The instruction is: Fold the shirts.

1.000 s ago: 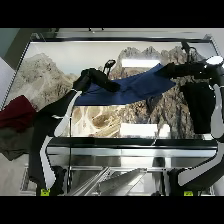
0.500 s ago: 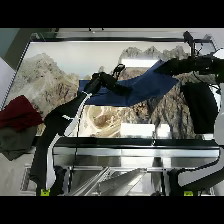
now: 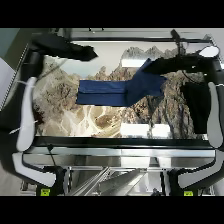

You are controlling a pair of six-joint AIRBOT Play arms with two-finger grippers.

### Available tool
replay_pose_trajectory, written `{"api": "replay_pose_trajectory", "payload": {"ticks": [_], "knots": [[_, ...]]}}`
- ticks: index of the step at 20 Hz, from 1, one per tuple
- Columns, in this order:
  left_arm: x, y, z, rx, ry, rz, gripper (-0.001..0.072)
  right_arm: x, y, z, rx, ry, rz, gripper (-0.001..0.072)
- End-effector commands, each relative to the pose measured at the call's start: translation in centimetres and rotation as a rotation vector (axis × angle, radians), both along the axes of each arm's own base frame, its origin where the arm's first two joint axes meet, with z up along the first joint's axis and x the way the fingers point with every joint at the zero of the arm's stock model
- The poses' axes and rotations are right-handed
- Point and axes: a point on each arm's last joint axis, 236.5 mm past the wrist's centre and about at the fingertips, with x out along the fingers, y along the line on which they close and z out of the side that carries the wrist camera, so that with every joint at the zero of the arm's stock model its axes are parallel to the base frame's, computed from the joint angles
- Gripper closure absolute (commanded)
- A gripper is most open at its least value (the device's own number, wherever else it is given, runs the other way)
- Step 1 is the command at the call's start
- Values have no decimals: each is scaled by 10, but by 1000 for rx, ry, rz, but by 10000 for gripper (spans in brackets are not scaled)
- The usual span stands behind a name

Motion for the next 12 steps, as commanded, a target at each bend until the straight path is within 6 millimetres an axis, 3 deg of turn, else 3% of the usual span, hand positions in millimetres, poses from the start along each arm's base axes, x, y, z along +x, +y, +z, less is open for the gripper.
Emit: {"api": "replay_pose_trajectory", "payload": {"ticks": [1,3,4,6,7,8,9,11,12], "knots": [[-32,88,68,-6,-105,154,688,17,95,11,30,-141,-64,692],[-44,115,70,5,-111,209,689,23,164,2,46,-220,-112,693],[-50,124,65,16,-105,218,689,21,197,-16,39,-227,-109,693],[-59,129,46,32,-71,218,689,18,259,-77,13,-215,-103,691],[-63,128,35,33,-48,217,689,15,285,-104,11,-212,-115,518],[-69,126,23,32,-16,212,689,7,311,-122,33,-191,-120,147],[-75,121,13,35,11,199,689,-4,331,-133,54,-179,-114,97],[-85,115,0,36,42,184,689,-32,348,-141,37,-207,-9,99],[-88,114,-2,42,40,176,689,-45,345,-141,6,-222,75,183]]}}
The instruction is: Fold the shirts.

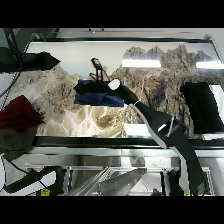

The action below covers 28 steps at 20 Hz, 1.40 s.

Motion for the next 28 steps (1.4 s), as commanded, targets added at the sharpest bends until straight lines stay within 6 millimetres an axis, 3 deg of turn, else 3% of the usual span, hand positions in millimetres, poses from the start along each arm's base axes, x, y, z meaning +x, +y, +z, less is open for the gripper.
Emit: {"api": "replay_pose_trajectory", "payload": {"ticks": [1,3,4,5,9,12,14,16,19,21,27,28], "knots": [[-15,-3,-15,12,28,-20,689,-38,15,-21,-94,-50,168,326],[-16,-3,-13,11,23,-19,689,-31,-35,-14,-218,-18,213,317],[-15,-3,-13,10,22,-18,689,-21,-68,-6,-270,21,199,232],[-16,-3,-14,11,25,-20,689,-15,-99,4,-304,47,203,211],[-18,-4,-15,10,34,-26,689,2,-217,38,-340,196,164,211],[-17,-4,-14,11,31,-24,689,42,-288,17,-305,348,-44,203],[-16,-3,-14,11,27,-21,688,58,-308,-16,-294,404,-134,182],[-16,-3,-14,11,25,-20,689,60,-308,-52,-300,467,-148,181],[-15,-3,-13,11,21,-18,689,50,-282,-99,-288,557,-112,181],[-15,-3,-13,11,21,-18,688,47,-264,-118,-262,591,-106,180],[-15,-3,-13,12,21,-18,689,39,-213,-135,-164,635,-80,193],[-15,-3,-13,13,20,-18,689,38,-206,-135,-157,629,-81,230]]}}
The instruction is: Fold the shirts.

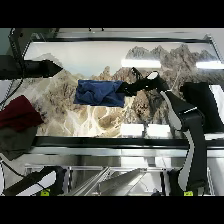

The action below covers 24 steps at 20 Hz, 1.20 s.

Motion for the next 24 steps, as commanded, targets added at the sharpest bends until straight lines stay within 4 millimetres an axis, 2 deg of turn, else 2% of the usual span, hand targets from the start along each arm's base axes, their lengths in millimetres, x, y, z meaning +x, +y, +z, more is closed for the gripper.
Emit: {"api": "replay_pose_trajectory", "payload": {"ticks": [1,2,3,4,5,7,8,10,12,13,15,17,19,22,24], "knots": [[0,0,0,1,0,-1,689,-3,27,-8,34,-4,-8,351],[0,0,0,1,1,-1,689,-2,34,1,73,-32,6,507],[-1,0,0,2,2,-2,689,-1,39,12,110,-48,17,625],[-2,-1,-1,2,6,-5,689,0,41,23,132,-56,22,692],[-3,-1,-1,2,9,-8,689,1,40,38,139,-79,34,693],[-4,-1,-3,3,17,-13,689,-1,37,90,168,-157,69,693],[-5,-1,-3,3,18,-13,689,-3,32,124,184,-205,81,693],[-5,-2,-3,3,19,-14,689,-8,11,209,194,-354,79,693],[-8,-3,-5,3,32,-23,689,-17,-28,302,182,-529,20,693],[-11,-4,-6,4,45,-33,689,-22,-51,336,163,-593,-24,693],[-18,-6,-10,1,80,-47,689,-27,-107,381,83,-662,-157,693],[-28,-9,-15,-10,130,-57,689,-30,-164,398,-19,-679,-279,693],[-32,-10,-17,-18,159,-58,689,-25,-225,398,-119,-661,-418,692],[-32,-10,-17,-27,166,-46,688,-6,-319,376,-209,-601,-613,693],[-28,-9,-15,-28,151,-35,689,18,-380,358,-223,-593,-752,693]]}}
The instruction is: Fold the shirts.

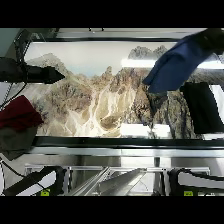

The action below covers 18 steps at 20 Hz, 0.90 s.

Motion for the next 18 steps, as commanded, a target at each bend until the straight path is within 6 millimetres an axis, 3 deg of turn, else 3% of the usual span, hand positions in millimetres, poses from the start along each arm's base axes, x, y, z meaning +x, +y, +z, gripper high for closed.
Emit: {"api": "replay_pose_trajectory", "payload": {"ticks": [1,3,5,9,11,14,16,18], "knots": [[4,1,2,-6,-10,18,689,31,-111,-17,26,-36,-251,693],[11,3,5,-7,-37,37,689,55,-140,3,180,-137,-275,693],[15,5,7,-8,-53,50,689,64,-162,17,283,-176,-276,693],[17,5,8,-9,-61,56,689,53,-200,-12,314,-111,-340,694],[15,5,7,-8,-55,50,689,27,-206,-46,334,17,-293,694],[12,2,2,-6,-30,34,689,-28,-218,-135,339,308,-283,693],[4,0,-3,0,3,10,689,-72,-235,-171,298,402,-396,694],[-1,-3,-6,2,23,-8,688,-120,-255,-195,293,433,-595,693]]}}
